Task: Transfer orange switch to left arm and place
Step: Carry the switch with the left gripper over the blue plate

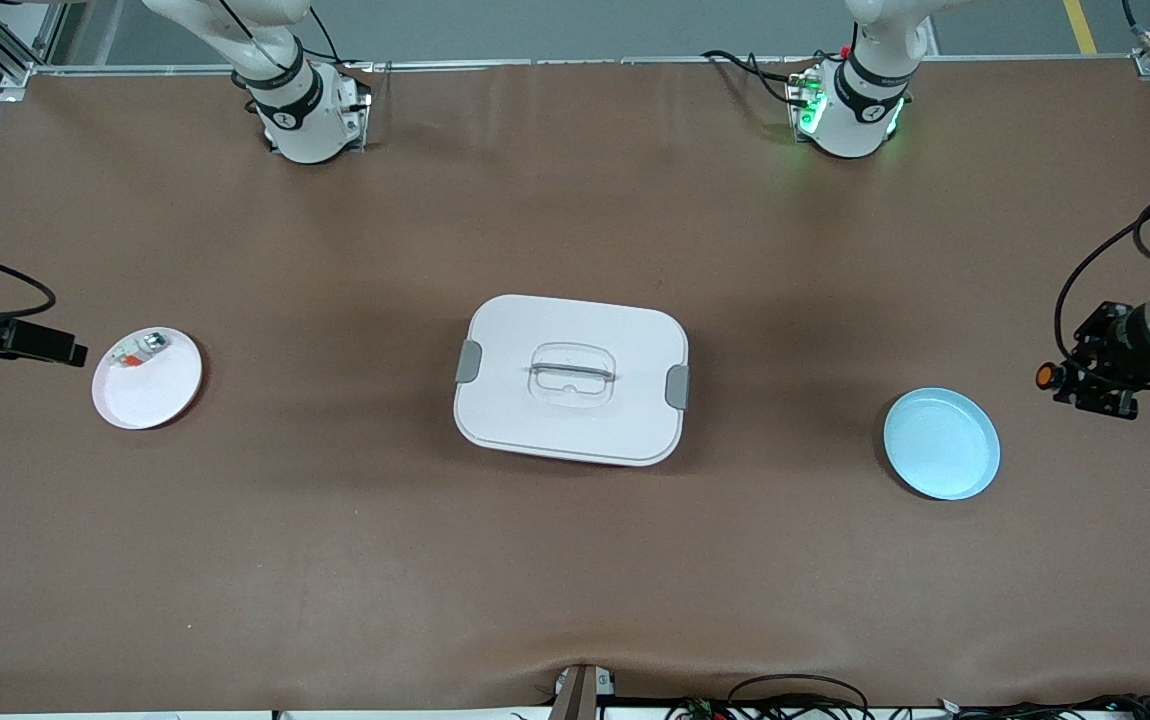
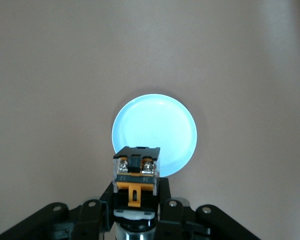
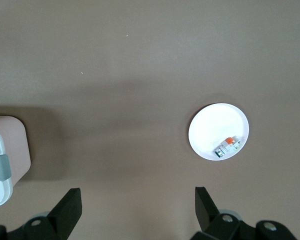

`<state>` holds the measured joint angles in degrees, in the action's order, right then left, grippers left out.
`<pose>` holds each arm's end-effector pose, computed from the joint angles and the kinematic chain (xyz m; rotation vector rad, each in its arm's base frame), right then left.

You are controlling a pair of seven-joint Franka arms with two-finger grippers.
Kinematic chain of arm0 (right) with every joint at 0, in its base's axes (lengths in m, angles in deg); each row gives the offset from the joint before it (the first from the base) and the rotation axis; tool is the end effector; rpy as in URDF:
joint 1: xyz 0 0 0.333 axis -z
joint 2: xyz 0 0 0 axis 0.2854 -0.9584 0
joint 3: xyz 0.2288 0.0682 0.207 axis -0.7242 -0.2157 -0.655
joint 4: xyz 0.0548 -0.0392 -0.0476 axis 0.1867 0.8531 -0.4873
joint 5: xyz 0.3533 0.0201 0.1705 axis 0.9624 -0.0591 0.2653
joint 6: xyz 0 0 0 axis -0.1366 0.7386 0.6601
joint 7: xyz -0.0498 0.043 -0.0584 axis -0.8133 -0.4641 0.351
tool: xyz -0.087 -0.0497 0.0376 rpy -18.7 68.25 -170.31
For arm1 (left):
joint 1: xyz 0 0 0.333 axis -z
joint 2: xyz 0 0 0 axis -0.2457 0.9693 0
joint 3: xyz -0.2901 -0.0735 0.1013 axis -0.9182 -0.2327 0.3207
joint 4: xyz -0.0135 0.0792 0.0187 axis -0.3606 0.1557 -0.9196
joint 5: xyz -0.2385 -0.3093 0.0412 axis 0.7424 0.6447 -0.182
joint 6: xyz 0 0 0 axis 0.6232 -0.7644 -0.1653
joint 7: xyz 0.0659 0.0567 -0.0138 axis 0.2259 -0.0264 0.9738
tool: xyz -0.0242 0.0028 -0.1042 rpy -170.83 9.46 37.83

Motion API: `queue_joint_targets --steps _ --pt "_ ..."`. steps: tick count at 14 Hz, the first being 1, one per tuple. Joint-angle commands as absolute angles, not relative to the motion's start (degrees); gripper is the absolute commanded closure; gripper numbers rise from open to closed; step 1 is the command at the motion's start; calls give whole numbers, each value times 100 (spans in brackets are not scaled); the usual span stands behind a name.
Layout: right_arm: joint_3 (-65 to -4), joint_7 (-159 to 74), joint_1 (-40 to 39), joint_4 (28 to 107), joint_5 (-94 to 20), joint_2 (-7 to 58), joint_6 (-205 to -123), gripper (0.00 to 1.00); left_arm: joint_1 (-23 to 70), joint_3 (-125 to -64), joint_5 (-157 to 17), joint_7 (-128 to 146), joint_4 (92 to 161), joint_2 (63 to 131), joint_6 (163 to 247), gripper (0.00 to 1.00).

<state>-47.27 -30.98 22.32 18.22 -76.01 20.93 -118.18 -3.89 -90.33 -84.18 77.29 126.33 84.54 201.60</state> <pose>0.6504 -0.0163 0.6213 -3.1205 0.1772 0.2055 0.6249 0.0592 0.4492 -2.4539 -1.9421 -0.0501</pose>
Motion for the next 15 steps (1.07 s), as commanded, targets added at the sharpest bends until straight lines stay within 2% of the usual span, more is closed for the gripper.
queue_joint_targets --steps 1,6,9,15 --pt "-4798 -3086 2230 1936 -7839 2455 -11736 0 -458 -9091 -8632 8004 12862 8658 20650 100" --pt "-4842 -3112 2238 1980 -7955 2614 -11306 0 -441 -9100 -8774 8137 13143 9142 21309 100" --pt "-4859 -3147 2239 1980 -7910 2623 -11287 0 -441 -9091 -8834 8199 13372 9343 21890 100" --pt "-4877 -3139 2212 2198 -7902 2745 -11296 0 -397 -9091 -9116 8524 13390 9915 22436 100"
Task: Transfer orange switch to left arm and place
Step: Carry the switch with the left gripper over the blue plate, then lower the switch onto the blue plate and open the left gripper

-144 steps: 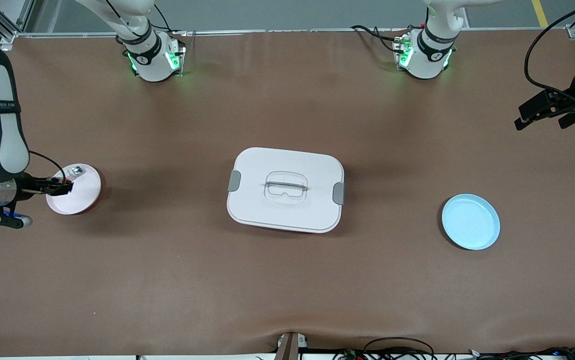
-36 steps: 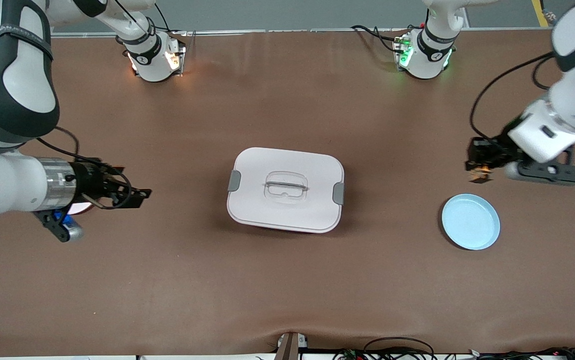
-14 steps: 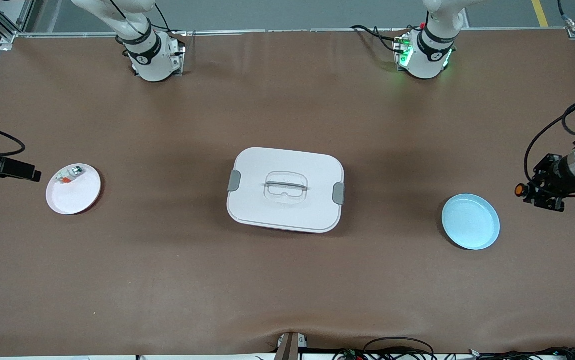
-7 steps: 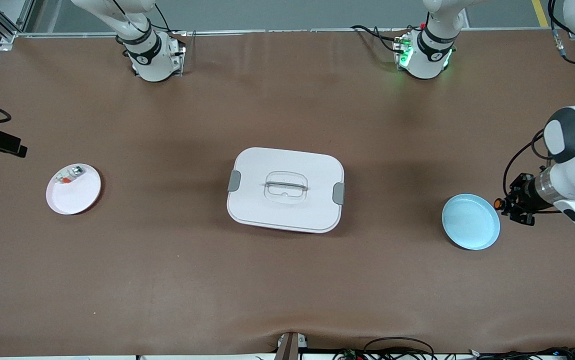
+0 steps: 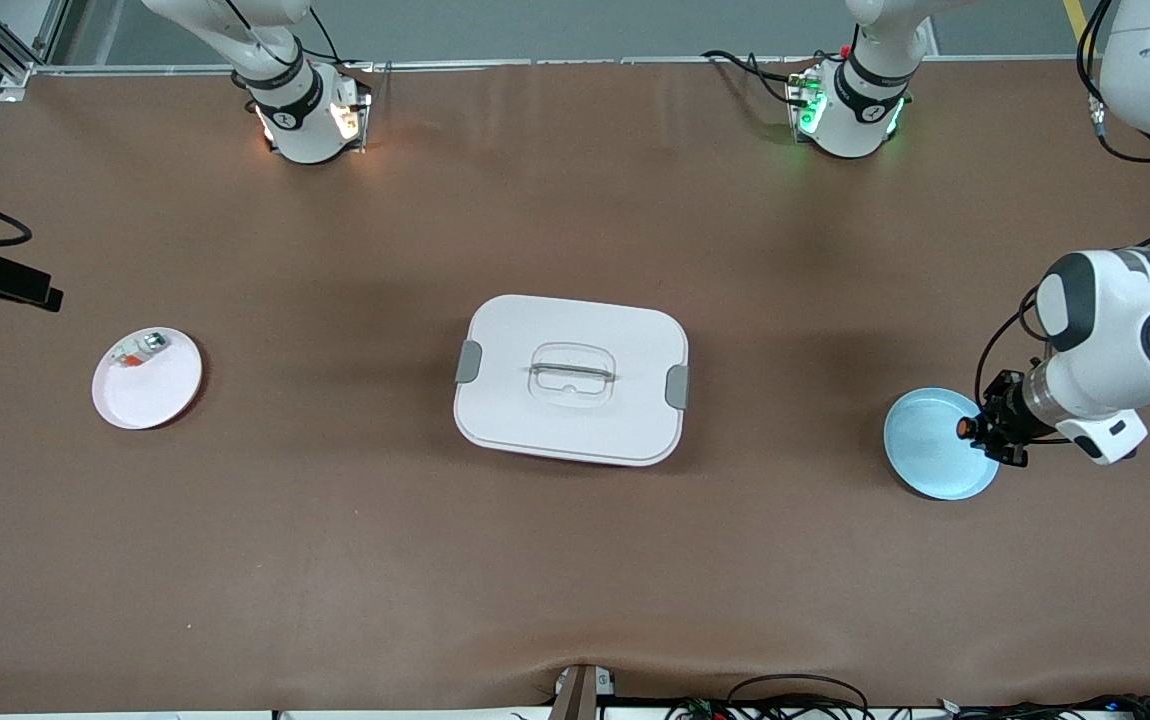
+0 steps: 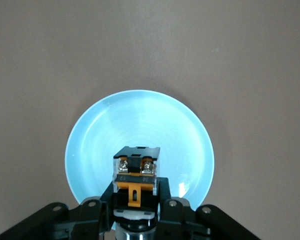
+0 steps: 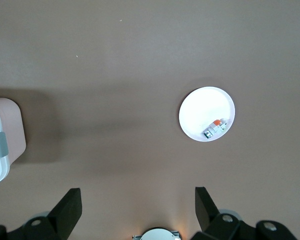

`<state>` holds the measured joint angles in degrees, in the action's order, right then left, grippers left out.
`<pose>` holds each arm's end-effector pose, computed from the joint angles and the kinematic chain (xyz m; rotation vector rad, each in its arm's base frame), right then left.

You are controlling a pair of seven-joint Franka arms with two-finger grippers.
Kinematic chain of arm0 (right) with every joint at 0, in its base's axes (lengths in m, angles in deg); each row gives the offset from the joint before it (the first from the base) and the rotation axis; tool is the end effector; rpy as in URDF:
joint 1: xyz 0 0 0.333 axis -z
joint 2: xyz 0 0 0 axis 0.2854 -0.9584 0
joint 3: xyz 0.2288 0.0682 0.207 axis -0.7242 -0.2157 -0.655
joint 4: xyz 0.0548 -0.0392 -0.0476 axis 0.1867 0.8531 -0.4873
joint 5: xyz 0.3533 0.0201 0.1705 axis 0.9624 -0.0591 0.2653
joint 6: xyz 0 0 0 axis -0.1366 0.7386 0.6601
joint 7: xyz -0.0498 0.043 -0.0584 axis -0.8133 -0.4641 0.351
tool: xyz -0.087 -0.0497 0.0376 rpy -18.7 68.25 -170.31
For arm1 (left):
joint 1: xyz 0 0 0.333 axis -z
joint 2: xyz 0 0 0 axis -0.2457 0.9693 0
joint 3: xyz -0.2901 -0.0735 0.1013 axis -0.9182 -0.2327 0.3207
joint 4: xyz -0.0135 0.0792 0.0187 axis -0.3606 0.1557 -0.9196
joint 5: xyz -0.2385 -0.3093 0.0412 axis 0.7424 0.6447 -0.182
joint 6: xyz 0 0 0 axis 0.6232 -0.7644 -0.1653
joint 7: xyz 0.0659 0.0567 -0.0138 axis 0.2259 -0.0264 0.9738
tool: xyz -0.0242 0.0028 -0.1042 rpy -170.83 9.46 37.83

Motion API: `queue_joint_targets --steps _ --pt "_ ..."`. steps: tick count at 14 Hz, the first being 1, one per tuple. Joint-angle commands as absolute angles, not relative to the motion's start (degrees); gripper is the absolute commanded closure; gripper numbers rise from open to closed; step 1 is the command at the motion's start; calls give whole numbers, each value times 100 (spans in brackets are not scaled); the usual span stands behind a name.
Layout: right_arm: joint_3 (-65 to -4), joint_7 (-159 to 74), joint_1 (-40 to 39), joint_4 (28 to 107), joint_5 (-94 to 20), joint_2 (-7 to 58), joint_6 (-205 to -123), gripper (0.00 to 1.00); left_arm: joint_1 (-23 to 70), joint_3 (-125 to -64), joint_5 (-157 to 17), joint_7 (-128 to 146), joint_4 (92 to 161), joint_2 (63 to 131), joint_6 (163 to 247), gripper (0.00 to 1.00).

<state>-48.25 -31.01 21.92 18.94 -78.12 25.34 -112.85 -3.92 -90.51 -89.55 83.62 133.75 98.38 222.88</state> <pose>0.6167 -0.0067 0.6584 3.0985 -0.1581 -0.2444 0.6397 0.0552 0.2734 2.4246 1.9919 0.0594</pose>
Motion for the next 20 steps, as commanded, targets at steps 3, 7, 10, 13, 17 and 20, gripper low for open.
queue_joint_targets --steps 3,7,10,13,17,20 --pt "-4877 -3121 2212 2524 -7849 2974 -11349 0 -353 -9091 -9221 8664 13390 10187 22769 100" --pt "-4833 -3112 2186 3610 -7699 3684 -12093 0 -388 -9100 -9565 8893 13373 10399 22814 100" --pt "-4728 -3077 2038 4754 -7691 4440 -12903 0 -406 -9100 -9565 8902 13373 10539 22814 100" --pt "-4228 -3077 1764 5055 -7419 4652 -13141 0 -415 -9100 -9565 8902 13373 10627 22814 100" --pt "-4209 -3068 1808 5836 -7401 5161 -13668 0 -415 -9100 -9565 8902 13373 10645 22814 100" --pt "-4200 -3068 1843 5996 -7392 5268 -13757 0 -415 -9100 -9565 8902 13373 10645 22814 100"
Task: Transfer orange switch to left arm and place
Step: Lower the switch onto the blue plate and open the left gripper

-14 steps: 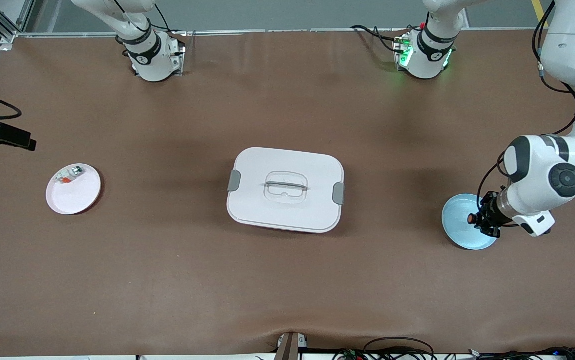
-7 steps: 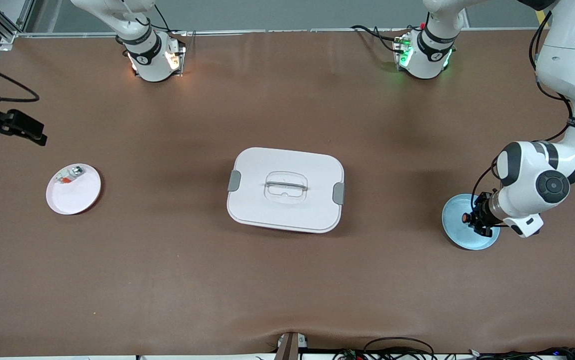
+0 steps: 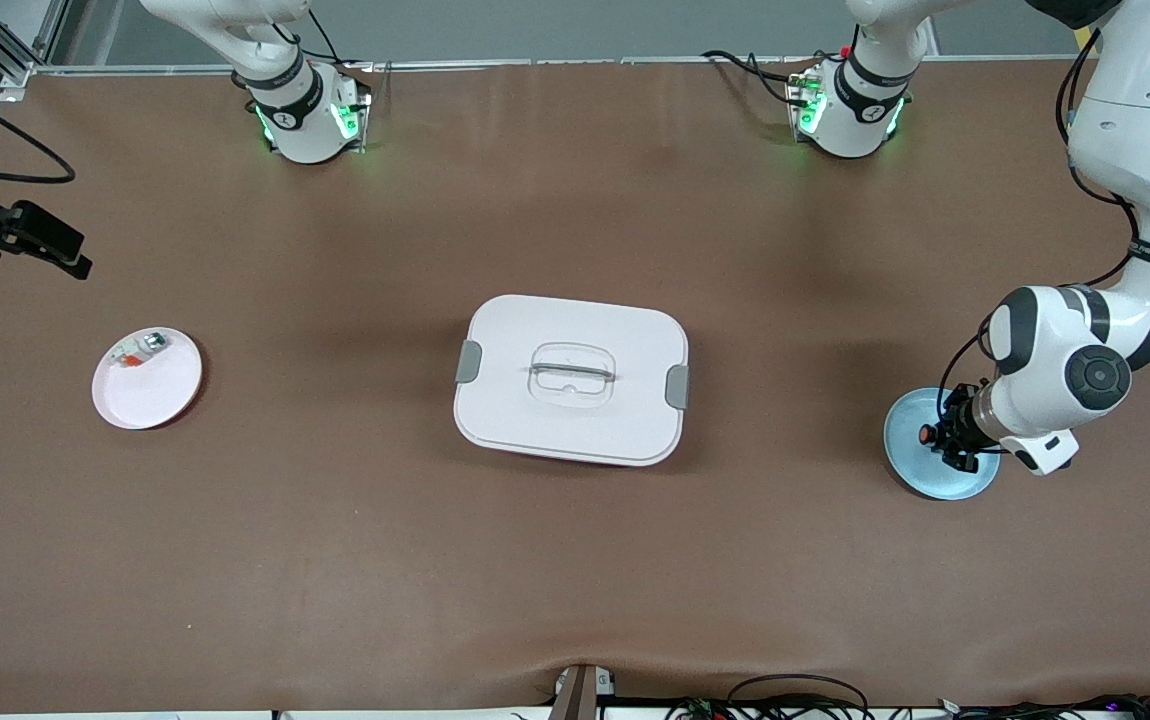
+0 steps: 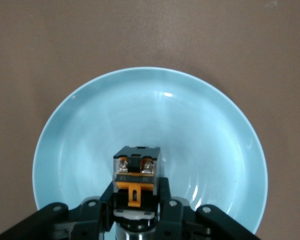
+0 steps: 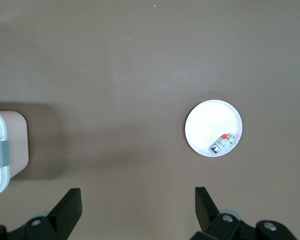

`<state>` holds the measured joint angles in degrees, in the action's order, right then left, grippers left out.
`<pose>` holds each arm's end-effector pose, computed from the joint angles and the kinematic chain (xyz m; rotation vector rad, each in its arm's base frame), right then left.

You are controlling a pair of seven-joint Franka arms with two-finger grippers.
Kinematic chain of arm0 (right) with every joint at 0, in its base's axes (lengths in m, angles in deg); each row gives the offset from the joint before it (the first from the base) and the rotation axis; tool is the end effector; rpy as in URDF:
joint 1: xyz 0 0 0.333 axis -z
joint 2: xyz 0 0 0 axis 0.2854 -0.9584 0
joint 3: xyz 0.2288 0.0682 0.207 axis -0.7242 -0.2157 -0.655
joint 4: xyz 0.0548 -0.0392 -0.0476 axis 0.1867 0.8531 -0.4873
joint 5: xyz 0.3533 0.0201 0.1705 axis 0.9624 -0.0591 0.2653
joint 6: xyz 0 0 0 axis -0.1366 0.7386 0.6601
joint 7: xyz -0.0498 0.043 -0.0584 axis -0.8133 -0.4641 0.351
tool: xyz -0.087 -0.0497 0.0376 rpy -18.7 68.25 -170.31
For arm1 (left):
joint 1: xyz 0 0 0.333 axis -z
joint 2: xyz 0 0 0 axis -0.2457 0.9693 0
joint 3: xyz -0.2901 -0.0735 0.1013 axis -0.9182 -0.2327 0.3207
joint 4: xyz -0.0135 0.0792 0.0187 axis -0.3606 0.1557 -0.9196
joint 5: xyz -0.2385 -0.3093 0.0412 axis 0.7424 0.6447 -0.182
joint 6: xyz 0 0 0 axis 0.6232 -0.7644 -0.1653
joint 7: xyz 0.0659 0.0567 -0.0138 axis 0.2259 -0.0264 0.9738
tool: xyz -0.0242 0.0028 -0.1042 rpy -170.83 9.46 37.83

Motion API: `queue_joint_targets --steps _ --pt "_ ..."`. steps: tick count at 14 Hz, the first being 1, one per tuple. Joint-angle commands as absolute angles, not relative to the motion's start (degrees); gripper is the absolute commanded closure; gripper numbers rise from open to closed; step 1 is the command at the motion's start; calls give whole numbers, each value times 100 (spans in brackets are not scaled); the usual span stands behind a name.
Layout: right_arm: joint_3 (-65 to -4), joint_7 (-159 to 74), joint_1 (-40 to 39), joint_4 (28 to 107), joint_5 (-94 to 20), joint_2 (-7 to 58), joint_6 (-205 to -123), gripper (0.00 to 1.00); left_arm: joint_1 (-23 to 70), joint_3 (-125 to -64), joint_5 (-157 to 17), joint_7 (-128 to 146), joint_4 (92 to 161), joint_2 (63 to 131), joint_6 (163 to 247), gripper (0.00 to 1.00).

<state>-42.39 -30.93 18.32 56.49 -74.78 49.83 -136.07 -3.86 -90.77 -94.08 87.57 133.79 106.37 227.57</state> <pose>0.5465 0.0026 0.6492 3.1162 -0.1681 0.0259 0.6354 0.0474 0.1939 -2.4009 -1.9807 -0.0052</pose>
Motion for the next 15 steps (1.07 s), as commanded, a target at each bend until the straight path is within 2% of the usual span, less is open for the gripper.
queue_joint_targets --steps 1,7,8,9,10,15 --pt "-4200 -3077 1834 5996 -7392 5260 -13757 0 -415 -9100 -9565 8902 13373 10645 22814 100" --pt "-4209 -3068 1834 5961 -7261 5268 -13792 0 -415 -9100 -9565 8902 13364 10680 22814 98" --pt "-4192 -3068 1860 5961 -7121 5268 -13836 0 -415 -9100 -9565 8902 13355 10680 22814 81" --pt "-4191 -3068 1887 5961 -7058 5268 -13888 0 -406 -9100 -9565 8902 13346 10680 22814 29" --pt "-4200 -3068 1887 5944 -7058 5277 -13897 0 -388 -9100 -9556 8954 13294 10680 22814 0" --pt "-4235 -3068 1887 5742 -7058 5242 -13792 0 -371 -9108 -9565 9306 13276 10540 22744 0"
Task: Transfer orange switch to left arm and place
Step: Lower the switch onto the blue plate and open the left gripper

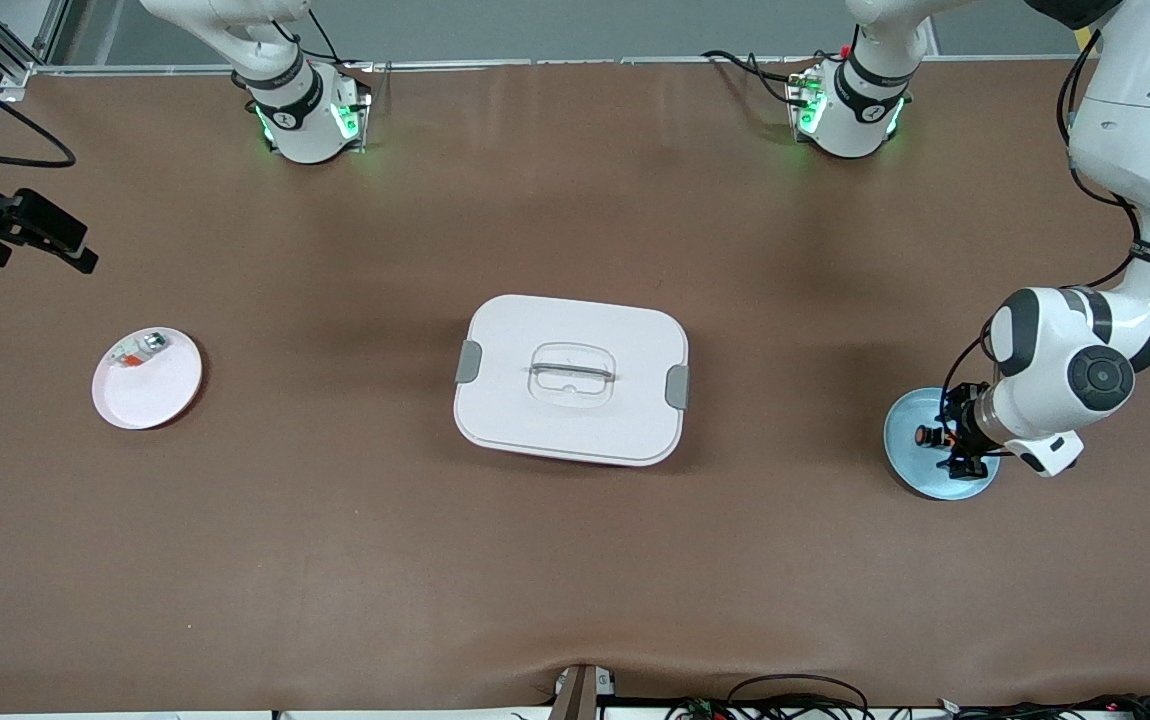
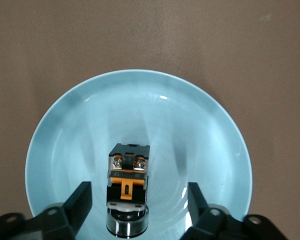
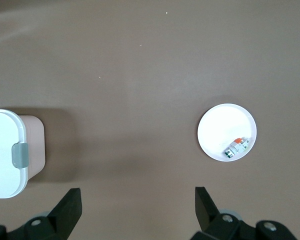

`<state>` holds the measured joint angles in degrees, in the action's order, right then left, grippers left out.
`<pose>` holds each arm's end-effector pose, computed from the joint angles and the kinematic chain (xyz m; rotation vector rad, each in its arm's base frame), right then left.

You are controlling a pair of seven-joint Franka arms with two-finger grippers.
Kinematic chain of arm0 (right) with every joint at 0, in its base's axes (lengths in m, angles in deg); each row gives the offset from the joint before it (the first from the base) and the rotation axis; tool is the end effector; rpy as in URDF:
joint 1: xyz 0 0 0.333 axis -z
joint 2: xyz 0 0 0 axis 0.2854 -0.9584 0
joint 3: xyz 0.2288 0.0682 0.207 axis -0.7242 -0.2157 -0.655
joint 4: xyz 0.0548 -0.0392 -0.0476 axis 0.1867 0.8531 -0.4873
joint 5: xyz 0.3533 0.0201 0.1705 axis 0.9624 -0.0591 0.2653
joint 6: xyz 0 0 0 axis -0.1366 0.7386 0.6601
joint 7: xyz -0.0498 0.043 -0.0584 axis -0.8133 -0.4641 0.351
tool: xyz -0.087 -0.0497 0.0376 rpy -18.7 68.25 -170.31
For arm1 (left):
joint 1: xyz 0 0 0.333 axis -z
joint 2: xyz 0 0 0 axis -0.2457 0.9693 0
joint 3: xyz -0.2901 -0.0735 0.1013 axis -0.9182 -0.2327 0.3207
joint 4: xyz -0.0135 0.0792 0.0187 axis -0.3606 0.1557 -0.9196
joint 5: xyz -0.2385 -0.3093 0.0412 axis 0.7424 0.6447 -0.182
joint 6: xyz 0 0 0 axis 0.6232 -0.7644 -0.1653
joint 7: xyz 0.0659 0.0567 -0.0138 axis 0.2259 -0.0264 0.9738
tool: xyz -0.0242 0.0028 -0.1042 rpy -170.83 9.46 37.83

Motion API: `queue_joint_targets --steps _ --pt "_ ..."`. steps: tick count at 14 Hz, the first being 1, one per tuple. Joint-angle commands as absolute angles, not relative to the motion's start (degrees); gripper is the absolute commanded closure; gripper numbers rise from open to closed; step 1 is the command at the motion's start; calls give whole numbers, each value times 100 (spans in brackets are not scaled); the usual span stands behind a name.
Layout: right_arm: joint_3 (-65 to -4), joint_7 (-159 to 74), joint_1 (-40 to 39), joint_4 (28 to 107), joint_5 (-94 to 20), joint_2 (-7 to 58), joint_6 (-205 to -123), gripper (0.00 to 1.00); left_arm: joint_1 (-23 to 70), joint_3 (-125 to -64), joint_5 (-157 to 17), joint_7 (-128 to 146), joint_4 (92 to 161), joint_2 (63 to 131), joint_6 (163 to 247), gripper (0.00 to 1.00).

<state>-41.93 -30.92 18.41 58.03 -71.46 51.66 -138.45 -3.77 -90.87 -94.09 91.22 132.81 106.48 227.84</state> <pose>0.5406 0.0039 0.6578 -3.0963 0.1786 -0.0927 0.6417 0.0469 0.2000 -2.3472 -2.0644 -0.0300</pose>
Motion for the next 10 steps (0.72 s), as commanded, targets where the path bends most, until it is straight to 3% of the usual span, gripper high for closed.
queue_joint_targets --steps 1,10 --pt "-4244 -3068 1896 5707 -7058 5224 -13792 0 -362 -9117 -9565 9306 13267 10522 22744 0" --pt "-4244 -2832 1826 5574 -7049 5180 -13678 0 -362 -9161 -9477 8475 13329 10215 22717 0"
